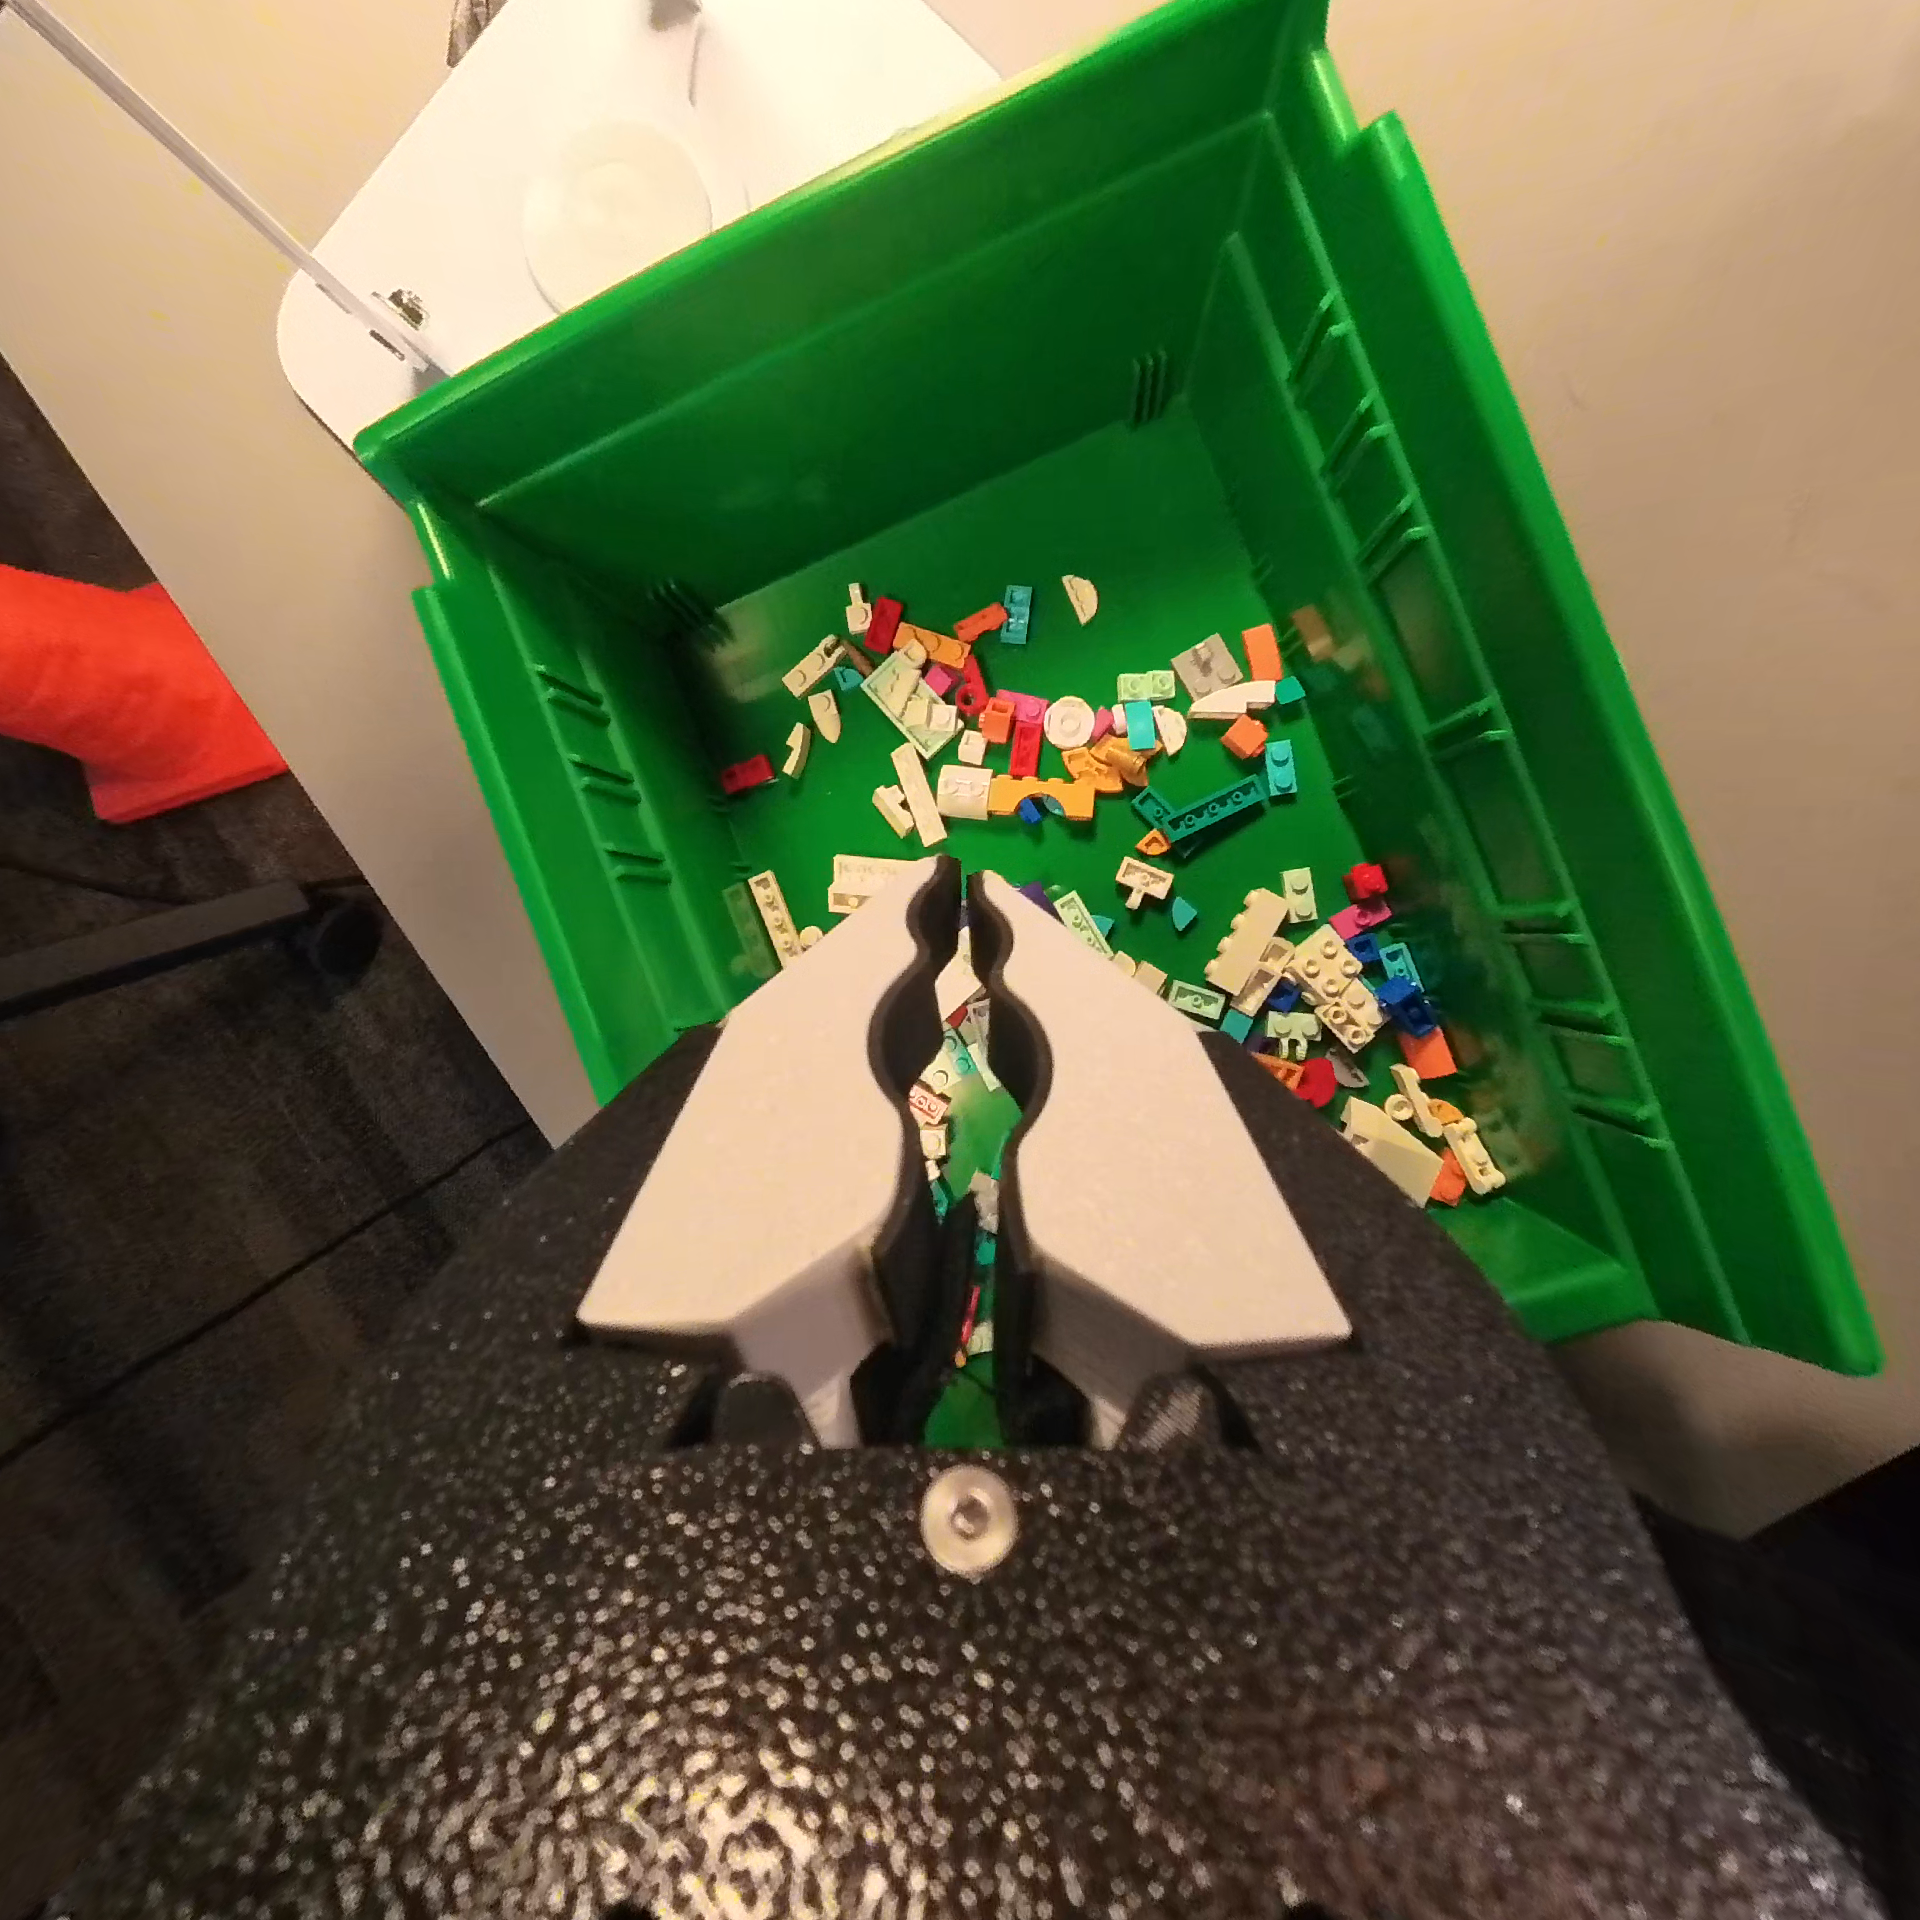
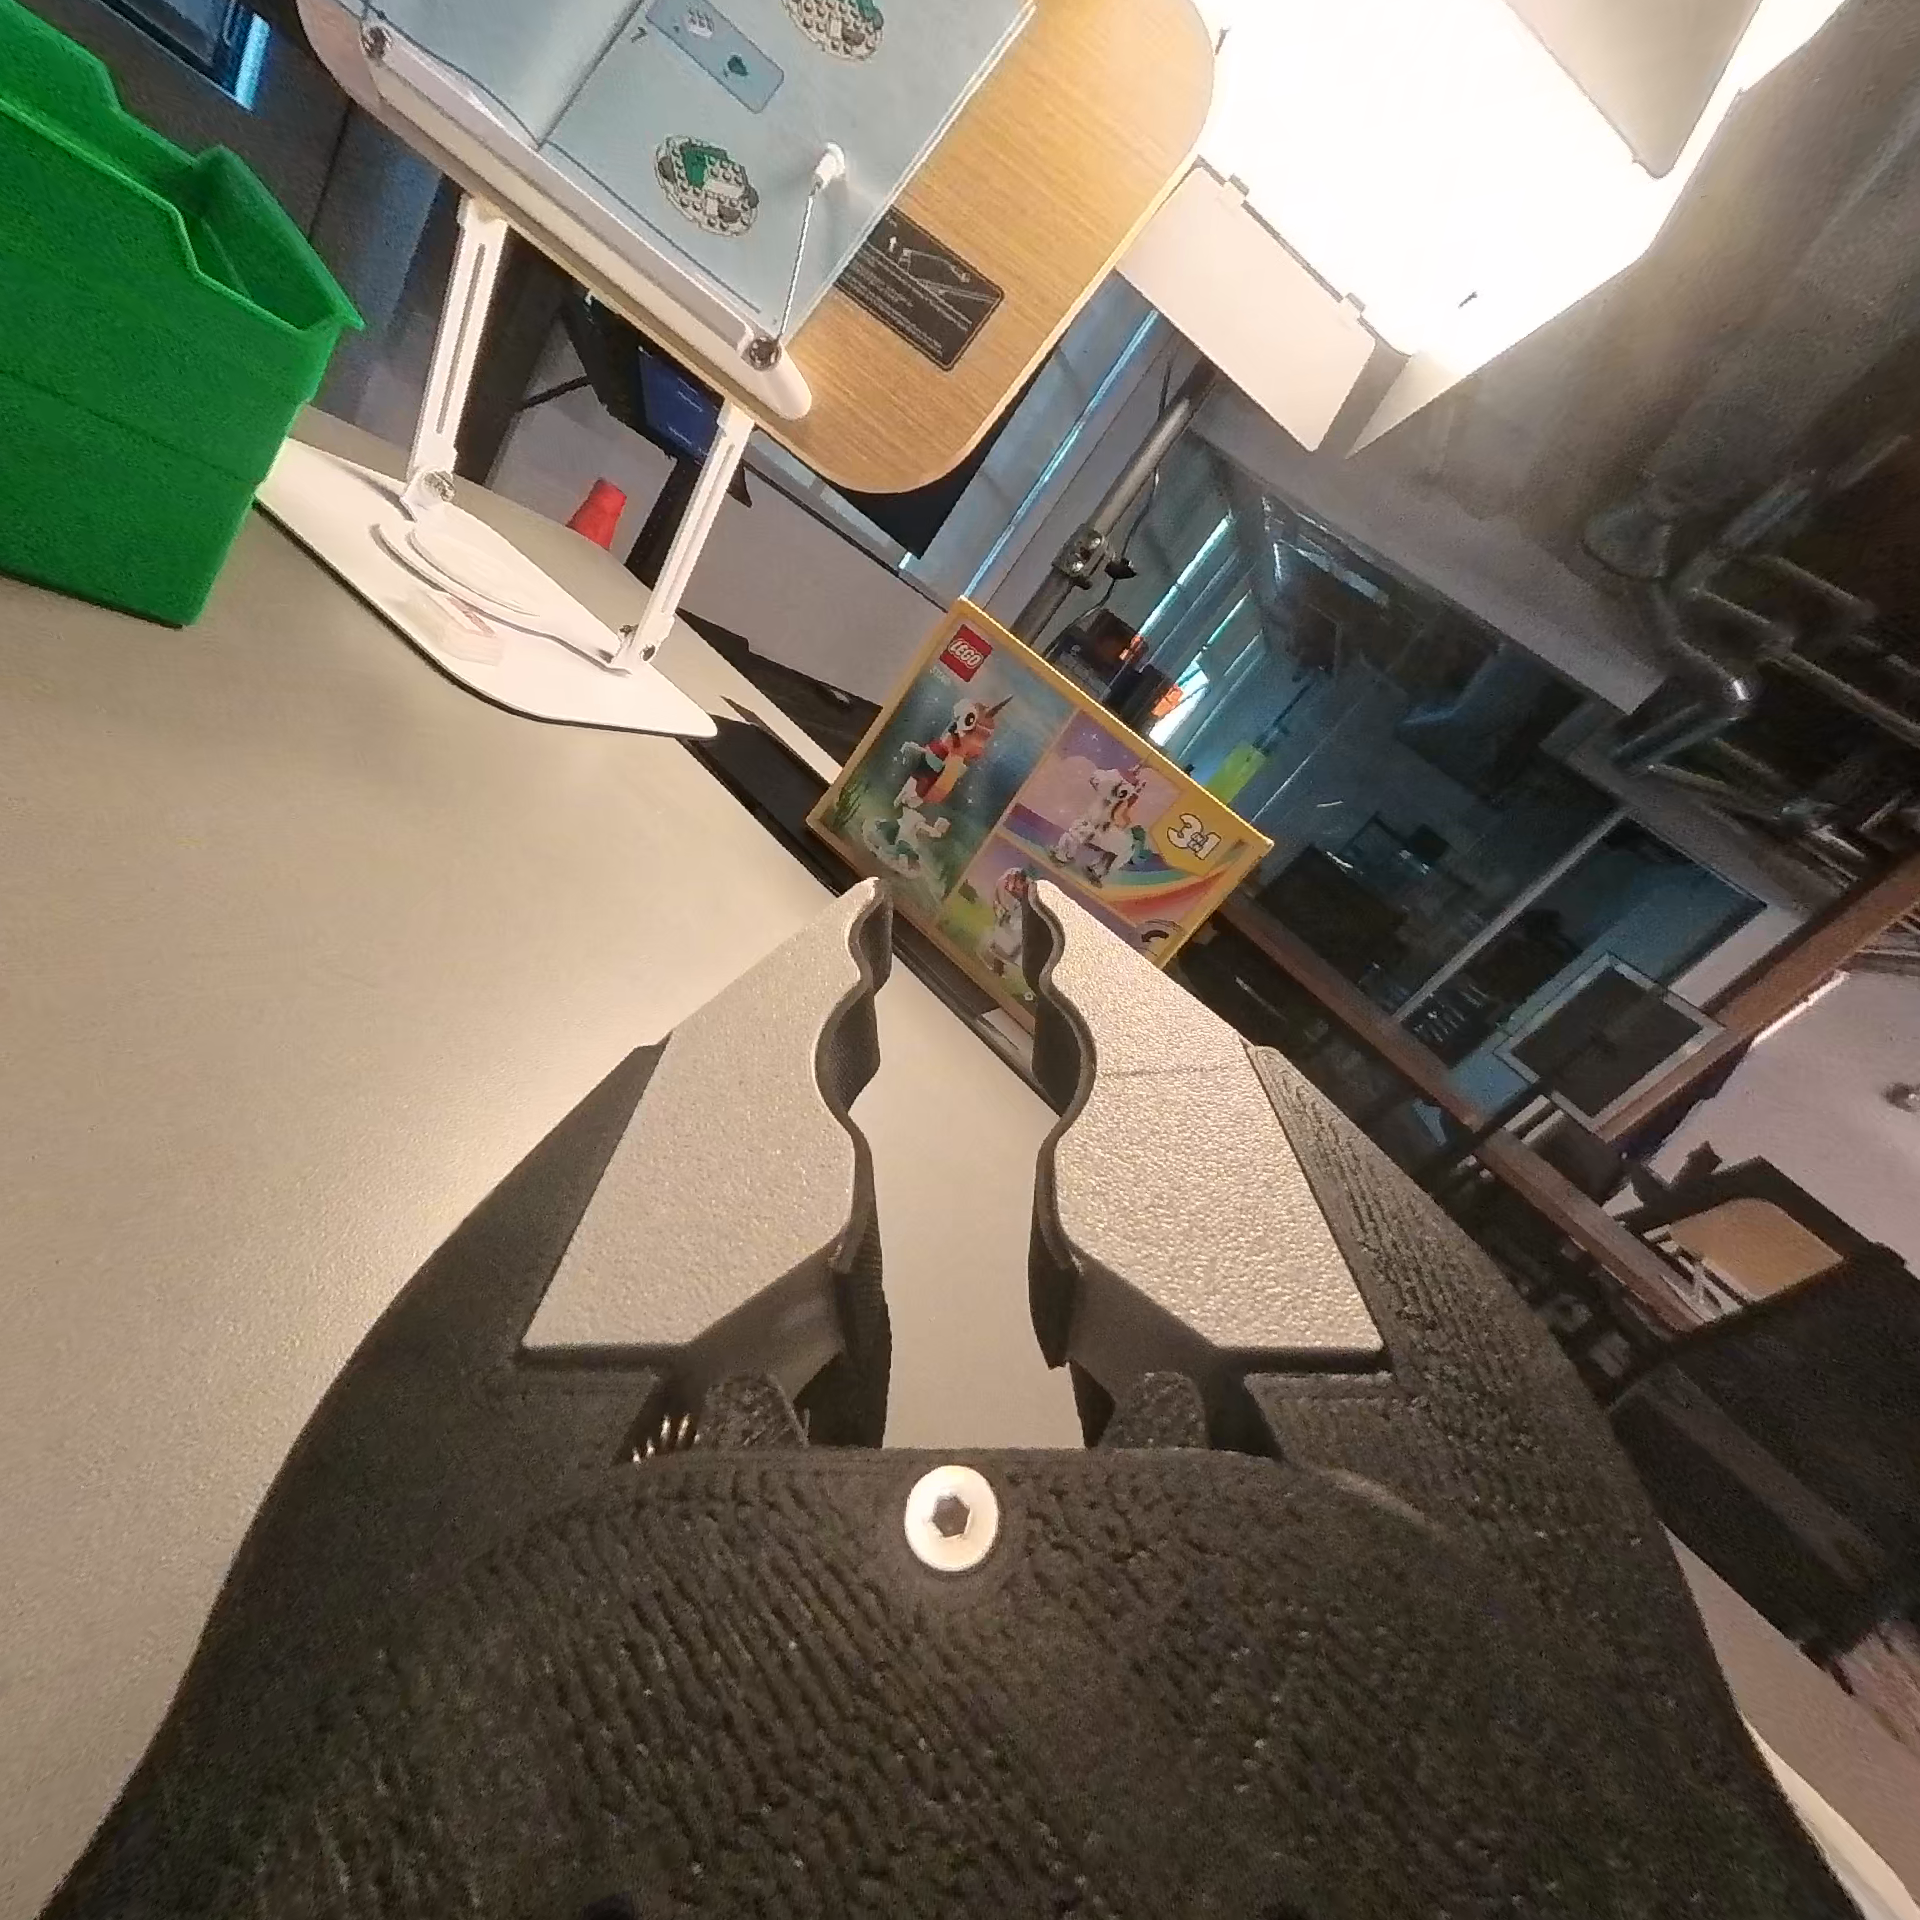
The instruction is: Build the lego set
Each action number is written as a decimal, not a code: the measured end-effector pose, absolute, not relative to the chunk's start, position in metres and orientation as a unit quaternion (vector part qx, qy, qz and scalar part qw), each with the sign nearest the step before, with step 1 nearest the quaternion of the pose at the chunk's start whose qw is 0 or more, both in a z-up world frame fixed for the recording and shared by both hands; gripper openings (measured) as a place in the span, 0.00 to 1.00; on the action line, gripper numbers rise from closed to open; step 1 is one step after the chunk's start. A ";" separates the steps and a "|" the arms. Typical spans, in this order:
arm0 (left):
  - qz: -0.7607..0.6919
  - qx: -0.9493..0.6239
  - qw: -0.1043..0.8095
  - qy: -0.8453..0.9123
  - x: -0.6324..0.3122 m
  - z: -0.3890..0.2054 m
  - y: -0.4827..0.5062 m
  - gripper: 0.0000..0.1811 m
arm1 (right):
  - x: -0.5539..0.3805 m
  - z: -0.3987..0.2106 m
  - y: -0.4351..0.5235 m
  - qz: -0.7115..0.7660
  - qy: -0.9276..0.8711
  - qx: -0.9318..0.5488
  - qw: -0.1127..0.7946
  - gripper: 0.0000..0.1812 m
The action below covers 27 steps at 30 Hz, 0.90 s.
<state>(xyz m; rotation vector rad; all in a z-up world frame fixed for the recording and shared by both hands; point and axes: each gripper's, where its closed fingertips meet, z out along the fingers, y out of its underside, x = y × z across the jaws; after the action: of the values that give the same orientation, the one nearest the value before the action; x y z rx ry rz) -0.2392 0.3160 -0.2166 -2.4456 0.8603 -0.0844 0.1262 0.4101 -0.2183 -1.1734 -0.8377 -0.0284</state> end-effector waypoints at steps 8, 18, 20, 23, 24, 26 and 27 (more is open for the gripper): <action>-0.029 -0.909 0.271 0.315 -0.241 -0.217 0.317 0.00 | 0.126 -0.218 0.411 -0.014 -0.382 -0.537 0.752 0.11; -0.032 -0.906 0.259 0.333 -0.231 -0.222 0.318 0.00 | 0.126 -0.219 0.410 -0.016 -0.386 -0.535 0.752 0.11; -0.033 -0.906 0.256 0.335 -0.230 -0.224 0.318 0.00 | 0.125 -0.219 0.410 -0.017 -0.386 -0.535 0.751 0.12; -0.034 -0.906 0.251 0.339 -0.228 -0.226 0.318 0.00 | 0.125 -0.219 0.410 -0.018 -0.387 -0.534 0.751 0.12; -0.034 -0.906 0.249 0.340 -0.227 -0.227 0.318 0.00 | 0.125 -0.219 0.410 -0.018 -0.387 -0.535 0.751 0.12; -0.034 -0.906 0.248 0.341 -0.227 -0.227 0.318 0.00 | 0.125 -0.219 0.410 -0.018 -0.387 -0.535 0.751 0.12; -0.033 -0.906 0.248 0.342 -0.226 -0.227 0.318 0.00 | 0.125 -0.219 0.410 -0.018 -0.387 -0.535 0.751 0.12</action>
<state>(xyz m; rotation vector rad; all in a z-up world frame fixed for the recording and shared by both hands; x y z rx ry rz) -0.2264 0.3181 -0.2271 -2.4689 0.9327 -0.0910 0.1250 0.4104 -0.2192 -1.1677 -0.8460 -0.0402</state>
